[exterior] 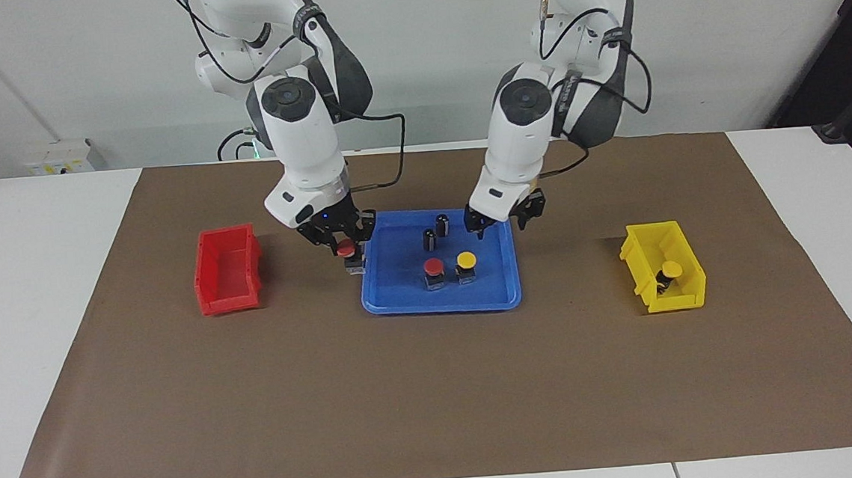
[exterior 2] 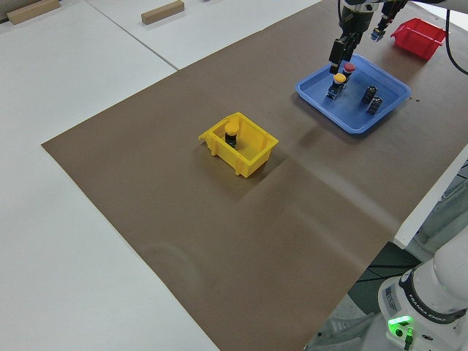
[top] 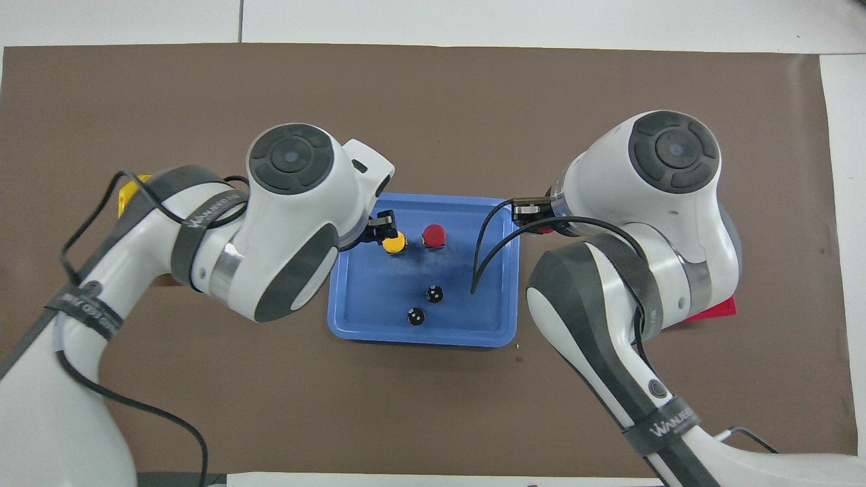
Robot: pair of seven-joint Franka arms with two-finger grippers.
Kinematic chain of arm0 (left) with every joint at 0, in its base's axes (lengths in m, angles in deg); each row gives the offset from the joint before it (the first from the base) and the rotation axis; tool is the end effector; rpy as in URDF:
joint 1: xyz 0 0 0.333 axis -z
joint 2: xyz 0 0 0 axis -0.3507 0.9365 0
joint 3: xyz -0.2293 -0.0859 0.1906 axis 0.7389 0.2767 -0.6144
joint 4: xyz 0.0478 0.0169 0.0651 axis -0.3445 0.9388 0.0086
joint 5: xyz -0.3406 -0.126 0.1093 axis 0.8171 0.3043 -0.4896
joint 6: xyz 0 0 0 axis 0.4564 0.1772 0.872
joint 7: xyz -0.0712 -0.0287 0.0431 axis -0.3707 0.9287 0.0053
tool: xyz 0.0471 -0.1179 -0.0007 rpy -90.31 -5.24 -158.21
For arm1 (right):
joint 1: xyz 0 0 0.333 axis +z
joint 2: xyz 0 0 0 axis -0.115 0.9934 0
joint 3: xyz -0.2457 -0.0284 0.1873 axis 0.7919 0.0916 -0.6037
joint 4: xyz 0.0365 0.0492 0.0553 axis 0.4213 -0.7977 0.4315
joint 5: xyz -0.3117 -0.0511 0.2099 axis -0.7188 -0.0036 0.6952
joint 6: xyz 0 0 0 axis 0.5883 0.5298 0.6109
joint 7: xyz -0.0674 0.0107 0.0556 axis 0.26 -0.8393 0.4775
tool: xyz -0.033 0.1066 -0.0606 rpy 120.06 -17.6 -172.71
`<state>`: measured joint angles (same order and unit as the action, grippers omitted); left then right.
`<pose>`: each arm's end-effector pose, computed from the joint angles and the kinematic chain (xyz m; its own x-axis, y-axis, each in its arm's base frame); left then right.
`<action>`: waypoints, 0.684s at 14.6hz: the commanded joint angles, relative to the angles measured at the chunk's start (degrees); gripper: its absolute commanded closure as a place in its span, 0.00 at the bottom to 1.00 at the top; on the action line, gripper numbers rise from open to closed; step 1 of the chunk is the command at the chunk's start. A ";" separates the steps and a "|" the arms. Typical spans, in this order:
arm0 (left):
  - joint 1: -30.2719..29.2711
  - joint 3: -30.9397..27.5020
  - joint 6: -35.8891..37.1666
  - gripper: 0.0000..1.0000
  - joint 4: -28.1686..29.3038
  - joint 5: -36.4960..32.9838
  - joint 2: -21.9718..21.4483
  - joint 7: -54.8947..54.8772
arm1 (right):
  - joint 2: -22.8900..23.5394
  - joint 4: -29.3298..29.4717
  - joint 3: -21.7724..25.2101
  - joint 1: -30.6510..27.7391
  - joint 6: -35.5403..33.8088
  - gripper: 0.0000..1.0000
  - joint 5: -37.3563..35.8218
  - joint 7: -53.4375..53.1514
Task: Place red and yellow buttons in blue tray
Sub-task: 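Place the yellow button with the left gripper while the right gripper carries red, then place the red button in the tray with the right gripper while the left gripper withdraws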
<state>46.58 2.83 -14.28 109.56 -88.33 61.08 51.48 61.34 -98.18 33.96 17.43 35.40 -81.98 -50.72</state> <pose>0.5030 -0.2846 0.4413 0.9926 -0.0304 -0.1175 -0.0350 -0.9987 -0.0370 0.5418 0.2327 0.4217 0.9982 -0.0582 0.0104 -0.0576 -0.9970 -0.0523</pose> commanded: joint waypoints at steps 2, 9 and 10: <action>-12.30 -0.55 4.26 0.00 -0.50 -0.54 -4.31 -20.15 | 5.22 1.56 0.22 3.38 4.74 0.70 -1.25 -5.76; -25.78 -0.64 -8.26 0.10 11.07 -0.54 -9.95 -34.88 | 10.33 1.12 0.22 6.37 9.41 0.68 -4.59 -8.49; -26.22 -0.73 -12.30 0.16 12.32 -0.54 -8.99 -34.97 | 10.33 0.86 0.22 6.29 9.33 0.68 -5.46 -8.49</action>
<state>21.00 1.43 -18.11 115.54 -88.45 52.40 16.71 70.51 -98.00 34.01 23.25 43.89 -85.55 -57.96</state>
